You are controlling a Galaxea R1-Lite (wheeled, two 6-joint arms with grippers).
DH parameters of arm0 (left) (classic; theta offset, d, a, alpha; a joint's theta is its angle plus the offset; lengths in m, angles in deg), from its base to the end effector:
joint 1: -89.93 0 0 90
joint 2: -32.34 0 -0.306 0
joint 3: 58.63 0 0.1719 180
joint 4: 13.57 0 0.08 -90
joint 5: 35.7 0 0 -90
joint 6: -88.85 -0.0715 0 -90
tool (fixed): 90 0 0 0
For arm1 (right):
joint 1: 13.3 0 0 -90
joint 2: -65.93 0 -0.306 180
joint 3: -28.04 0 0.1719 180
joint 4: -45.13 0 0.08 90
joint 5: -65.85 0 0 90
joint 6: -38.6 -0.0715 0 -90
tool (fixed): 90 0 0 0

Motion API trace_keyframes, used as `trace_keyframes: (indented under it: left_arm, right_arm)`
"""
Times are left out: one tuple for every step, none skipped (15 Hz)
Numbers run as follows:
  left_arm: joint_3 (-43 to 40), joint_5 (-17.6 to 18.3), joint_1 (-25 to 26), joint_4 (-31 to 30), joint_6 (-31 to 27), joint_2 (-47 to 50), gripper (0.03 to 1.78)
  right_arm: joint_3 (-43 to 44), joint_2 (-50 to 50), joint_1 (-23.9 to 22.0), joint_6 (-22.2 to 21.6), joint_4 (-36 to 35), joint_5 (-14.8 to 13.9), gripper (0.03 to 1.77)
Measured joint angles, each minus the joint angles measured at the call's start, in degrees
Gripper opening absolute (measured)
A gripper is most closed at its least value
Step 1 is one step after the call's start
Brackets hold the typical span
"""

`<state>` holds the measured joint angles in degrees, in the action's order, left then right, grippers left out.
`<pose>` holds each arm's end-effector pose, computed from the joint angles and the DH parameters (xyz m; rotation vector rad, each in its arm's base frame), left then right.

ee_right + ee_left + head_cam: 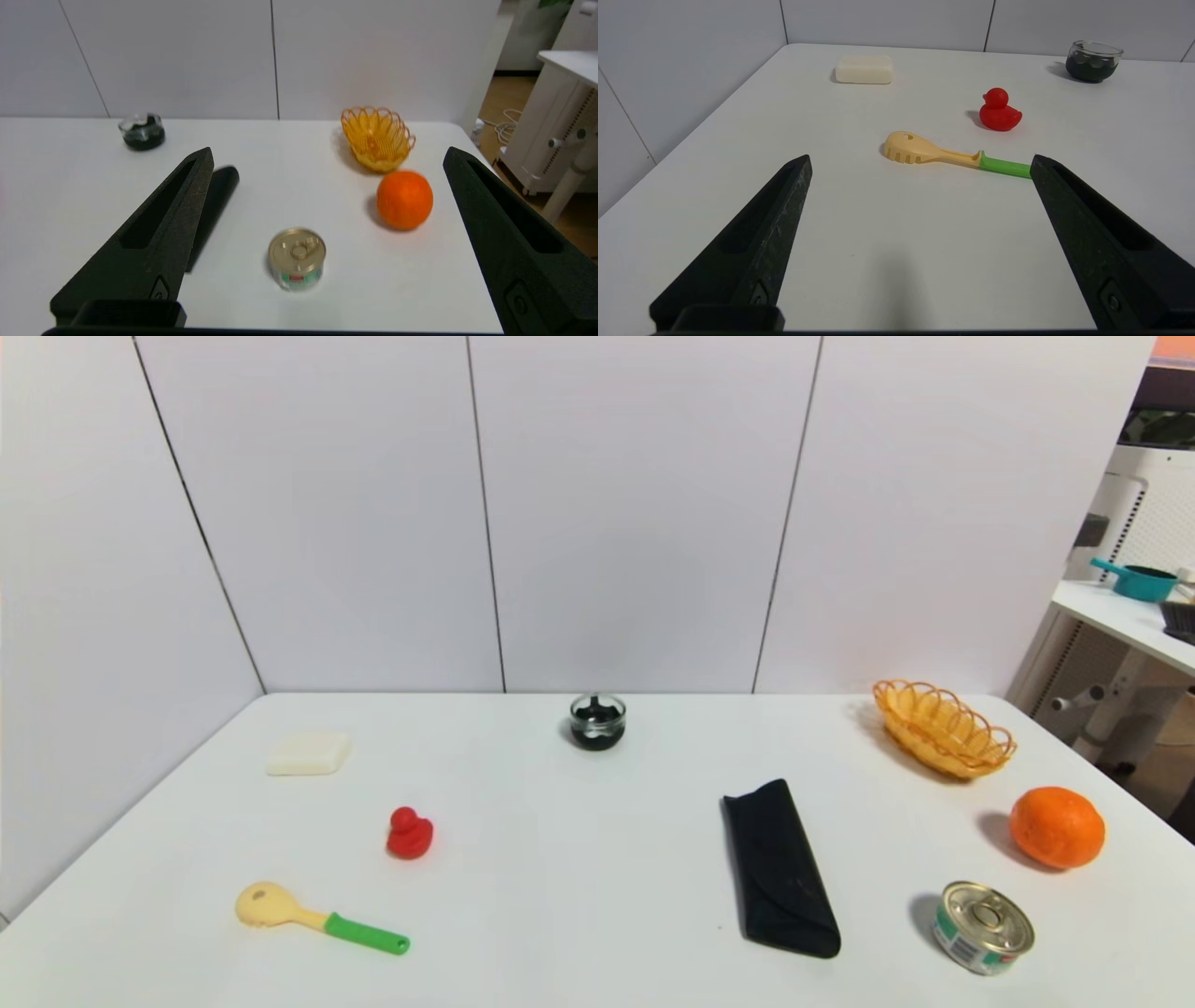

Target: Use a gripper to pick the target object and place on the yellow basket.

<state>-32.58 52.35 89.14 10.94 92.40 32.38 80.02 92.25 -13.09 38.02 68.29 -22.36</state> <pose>-0.0002 0.0024 0.0796 -0.0626 -0.0282 0.0194 0.0320 0.0024 0.2167 0.0095 -0.0435 0.0351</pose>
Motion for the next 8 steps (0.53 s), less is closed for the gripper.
trace_keyframes:
  left_arm:
    - [0.0,-0.02,0.0,-0.02,0.02,0.0,1.69]
    - [0.0,0.02,0.0,-0.02,0.02,0.0,1.69]
    - [0.0,-0.02,0.0,-0.02,0.0,0.0,1.69]
    - [0.0,0.0,0.0,-0.02,0.0,0.0,1.69]
    - [0.0,0.02,0.0,-0.02,0.0,0.0,1.69]
    - [0.0,0.0,0.0,-0.02,0.0,0.0,1.69]
    - [0.0,-0.02,0.0,-0.02,0.02,0.0,1.69]
    - [0.0,0.05,0.0,-0.02,0.0,0.0,1.69]
  right_arm:
    - [4.77,4.22,0.0,-0.11,0.02,0.52,1.7]
    - [8.94,8.27,0.0,-0.16,0.02,0.9,1.7]
    - [12.82,12.31,0.0,-0.13,0.06,1.18,1.7]
    - [17.31,16.57,0.0,-0.06,0.17,1.43,1.7]
    - [21.15,20.07,0.0,0.17,0.22,1.84,1.7]
    - [25.03,23.93,-0.02,0.76,0.28,2.97,1.7]
    - [27.78,27.23,-0.11,1.89,0.41,4.88,1.7]
    - [29.88,30.23,-0.18,3.74,0.37,7.44,1.7]
